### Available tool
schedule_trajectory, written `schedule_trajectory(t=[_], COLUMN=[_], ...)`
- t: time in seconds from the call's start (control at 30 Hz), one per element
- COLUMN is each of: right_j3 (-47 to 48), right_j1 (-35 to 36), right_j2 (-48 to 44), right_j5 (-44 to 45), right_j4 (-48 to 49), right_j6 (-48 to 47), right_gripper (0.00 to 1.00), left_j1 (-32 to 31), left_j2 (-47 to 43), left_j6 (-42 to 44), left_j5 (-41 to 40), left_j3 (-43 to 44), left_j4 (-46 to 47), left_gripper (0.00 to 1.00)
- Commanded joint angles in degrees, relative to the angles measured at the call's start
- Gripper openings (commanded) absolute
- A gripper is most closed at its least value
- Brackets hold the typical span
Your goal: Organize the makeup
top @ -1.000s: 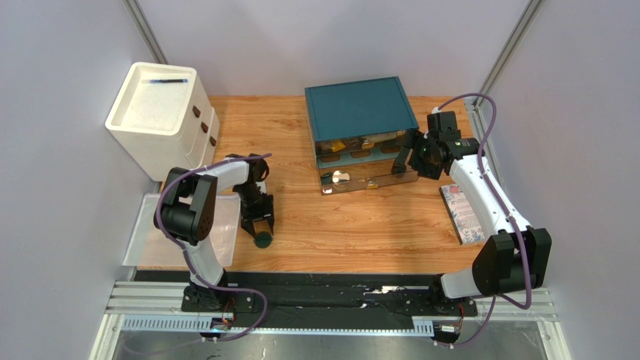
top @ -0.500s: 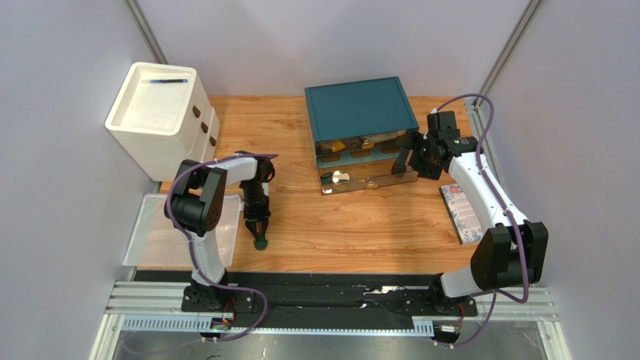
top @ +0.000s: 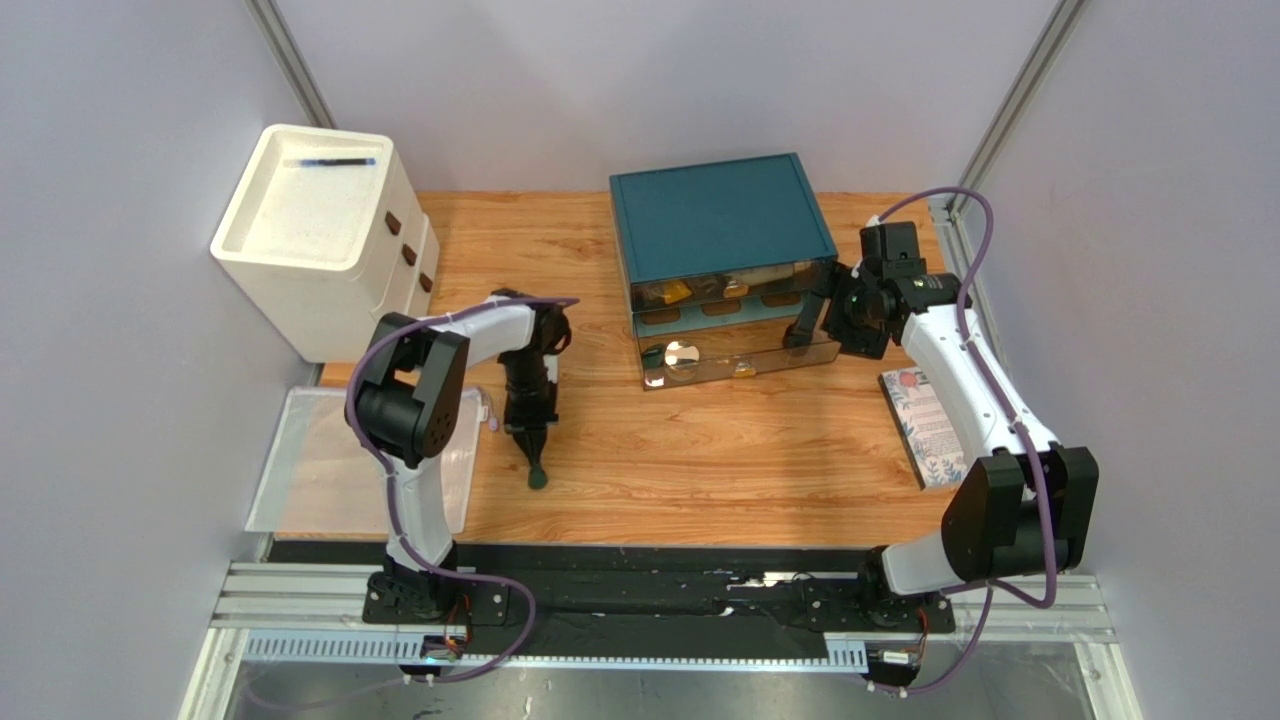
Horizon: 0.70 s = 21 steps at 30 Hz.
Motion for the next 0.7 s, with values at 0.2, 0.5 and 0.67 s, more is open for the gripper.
schedule_trajectory(t=[0.2,0.5,0.67], right_j3=[0.4,0.9,1.0], right_j1=[-1.1,-1.2,-1.4], right_j2=[-2.4,-1.6,-1.3], right_j5=[-1.6,-2.4,-2.6], right_j4=[0.9,1.2,1.0], right_j6=[-0.7,-0.7,-0.8], right_gripper=[0.78,0.78,0.77], left_j1=[-5.0,-7.2,-8.2], left_j2=[-1.0,7.3,11.7], left_j6=[0.7,-4.3,-6.8], left_j5=[12.2,16.0,17.0], left_j3=[32.6,45.3,48.8], left_j4=[2.8,8.8,10.6], left_gripper=[0.0,0.0,0.06])
